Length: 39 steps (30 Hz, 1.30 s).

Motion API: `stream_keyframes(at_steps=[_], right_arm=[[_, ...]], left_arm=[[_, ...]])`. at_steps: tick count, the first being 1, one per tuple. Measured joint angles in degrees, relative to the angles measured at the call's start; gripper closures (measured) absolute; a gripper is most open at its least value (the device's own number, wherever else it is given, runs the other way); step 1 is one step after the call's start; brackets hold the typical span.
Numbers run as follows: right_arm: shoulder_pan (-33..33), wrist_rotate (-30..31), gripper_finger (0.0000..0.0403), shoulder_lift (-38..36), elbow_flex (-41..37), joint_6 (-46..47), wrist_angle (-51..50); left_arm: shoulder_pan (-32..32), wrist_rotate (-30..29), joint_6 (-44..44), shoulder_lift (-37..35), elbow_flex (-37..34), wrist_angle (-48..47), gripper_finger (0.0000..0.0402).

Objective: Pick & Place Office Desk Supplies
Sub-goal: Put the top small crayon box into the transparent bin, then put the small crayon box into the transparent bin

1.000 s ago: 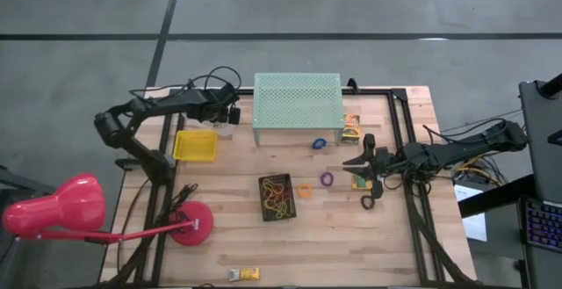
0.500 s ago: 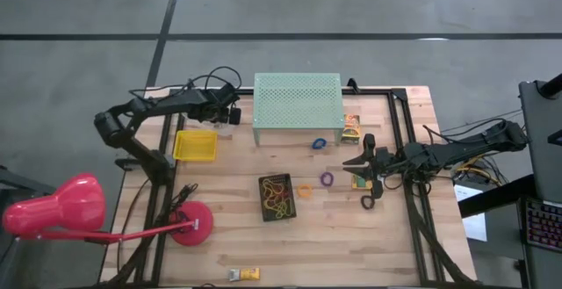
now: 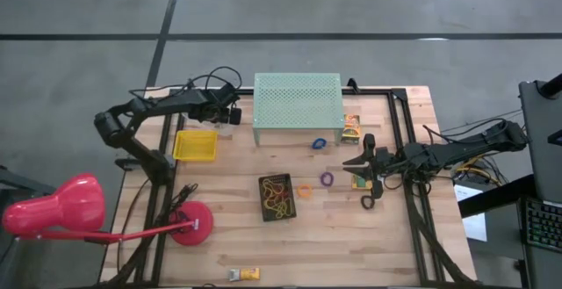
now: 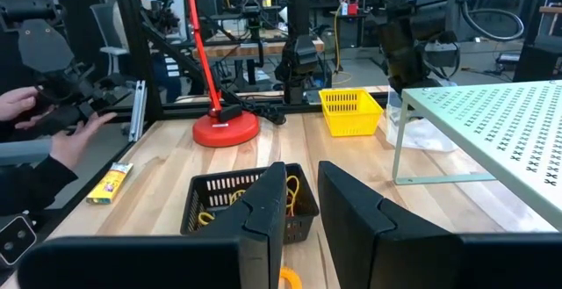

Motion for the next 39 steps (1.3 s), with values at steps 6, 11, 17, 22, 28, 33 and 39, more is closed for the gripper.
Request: stream_keyframes(at_steps=[6, 11, 17, 22, 28, 33, 39], right_arm=[[-0.01, 0.00, 0.0335, 0.00, -0.01, 0.00, 0.00], [0.00, 0.00, 0.0335, 0.00, 0.00, 0.00, 0.00], [-0.02, 0.00, 0.0335, 0.00, 0.00, 0.00, -0.01], [0.00, 0.00, 0.0335, 0.00, 0.00, 0.00, 0.00], [-0.02, 0.00, 0.0335, 0.00, 0.00, 0.00, 0.00], [-0.02, 0.00, 0.0335, 0.00, 0.00, 0.00, -0.01], [-0.02, 0.00, 0.0335, 0.00, 0.00, 0.00, -0.02]], left_arm=[[0.00, 0.29, 0.00, 0.00, 0.00, 0.15, 0.0258], [0.00, 0.61, 0.28, 0.00, 0.00, 0.84, 0.0212], [0.00, 0.61, 0.66, 0.00, 0.00, 1.11, 0.0167], [0.00, 0.61, 0.91, 0.00, 0.01, 1.09, 0.0153], [-1.20, 0.47, 1.05, -2.71, 0.41, -0.20, 0.0152], [-2.96, -1.11, 2.11, -8.37, 0.37, -1.37, 0.0152], [-6.44, -1.12, 5.36, -16.78, 0.33, -1.63, 0.0152]])
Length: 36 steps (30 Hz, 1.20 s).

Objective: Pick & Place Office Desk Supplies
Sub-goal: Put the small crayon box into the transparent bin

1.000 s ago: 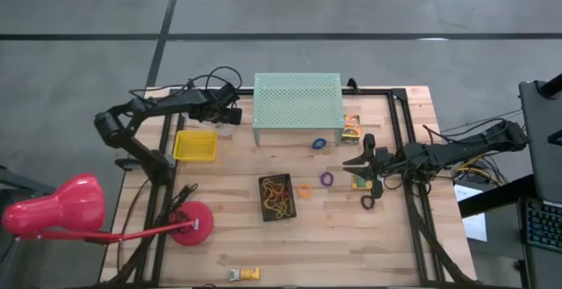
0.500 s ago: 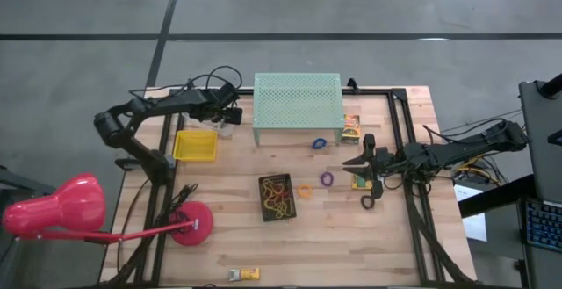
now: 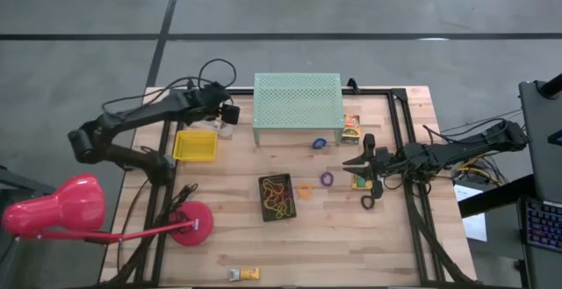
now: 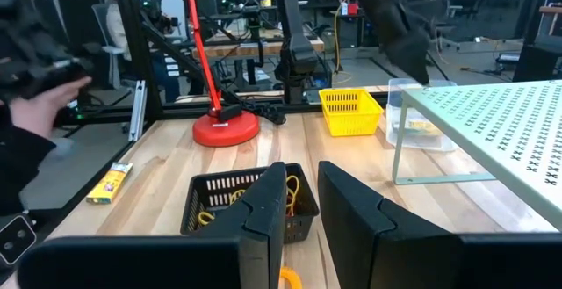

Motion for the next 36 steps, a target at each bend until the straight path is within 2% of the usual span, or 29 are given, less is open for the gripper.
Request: stream_keyframes(at_steps=[7, 15, 22, 27, 36], right_arm=[[0.00, 0.00, 0.0335, 0.00, 0.00, 0.00, -0.06], [0.00, 0.00, 0.0335, 0.00, 0.00, 0.00, -0.07], [0.01, 0.00, 0.0335, 0.00, -0.01, 0.00, -0.45], [0.02, 0.00, 0.0335, 0.00, -0.02, 0.00, -0.46], [0.01, 0.00, 0.0335, 0.00, 0.00, 0.00, -0.47]], left_arm=[[-8.98, -1.58, 2.61, -8.95, 0.00, 0.07, 0.0152], [-28.46, -10.10, 3.27, -12.75, -0.09, 0.31, 0.0152], [-47.24, -16.10, 4.49, -10.65, -1.47, 2.93, 0.0152], [-58.38, -16.57, 1.83, -7.64, -2.55, 6.58, 0.0154], [-72.19, -20.40, -2.12, 2.47, -3.04, 15.41, 0.0153]])
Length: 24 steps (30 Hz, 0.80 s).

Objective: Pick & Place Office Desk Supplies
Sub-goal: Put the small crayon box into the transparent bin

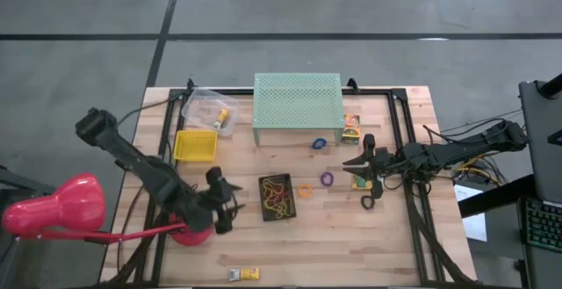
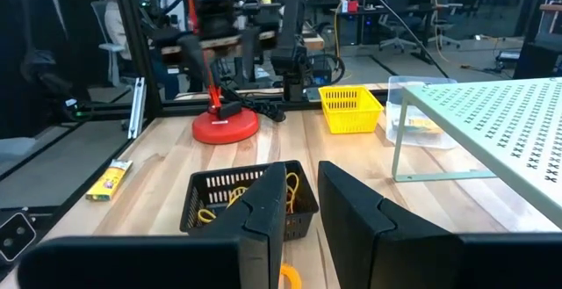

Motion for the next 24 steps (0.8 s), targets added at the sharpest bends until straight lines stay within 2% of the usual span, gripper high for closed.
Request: stream_keyframes(at_steps=[9, 13, 17, 21, 24], right_arm=[[0.00, 0.00, 0.0335, 0.00, 0.00, 0.00, -0.01], [0.00, 0.00, 0.0335, -0.01, -0.01, 0.00, -0.02], [-0.01, 0.00, 0.0335, 0.00, -0.01, 0.00, -0.03], [0.01, 0.00, 0.0335, 0.00, 0.00, 0.00, -0.06], [0.01, 0.00, 0.0335, 0.00, 0.00, 0.00, -0.10]], left_arm=[[-5.97, 1.71, -5.11, 9.81, 1.73, 5.70, 0.0154], [-7.06, 7.23, -5.22, 11.25, 2.68, 7.37, 0.0156], [-7.80, 14.45, -1.88, 11.30, 2.58, 13.92, 0.0157], [-9.13, 15.49, 5.83, 11.46, 1.95, 23.02, 0.0157], [-9.93, 15.70, 7.80, 12.91, 1.95, 26.15, 0.0157]])
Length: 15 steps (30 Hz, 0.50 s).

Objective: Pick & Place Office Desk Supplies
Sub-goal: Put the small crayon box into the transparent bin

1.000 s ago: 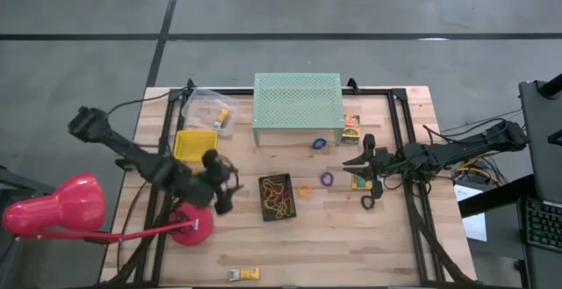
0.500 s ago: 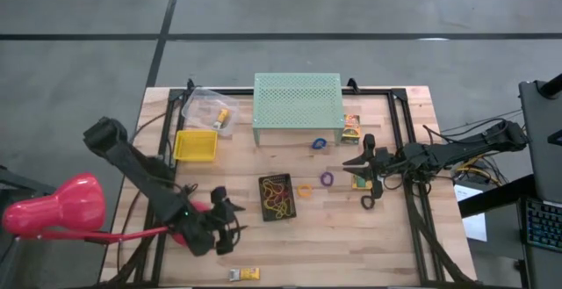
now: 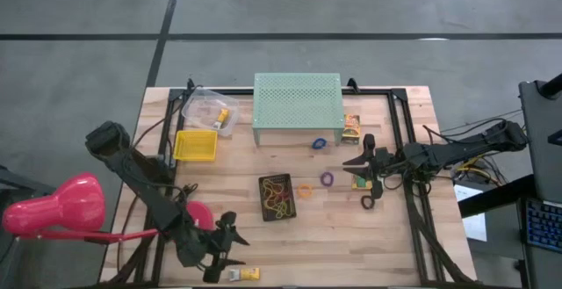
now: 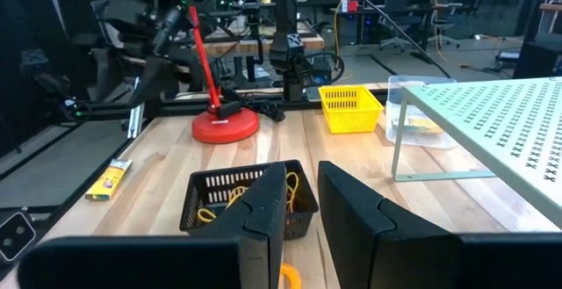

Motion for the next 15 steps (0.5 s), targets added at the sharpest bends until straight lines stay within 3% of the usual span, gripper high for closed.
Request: stream_keyframes(at_steps=[15], right_arm=[[0.00, 0.00, 0.0335, 0.00, 0.00, 0.00, -0.26]], left_arm=[[-0.66, 5.81, -7.01, 10.59, 1.61, 4.28, 0.0171]])
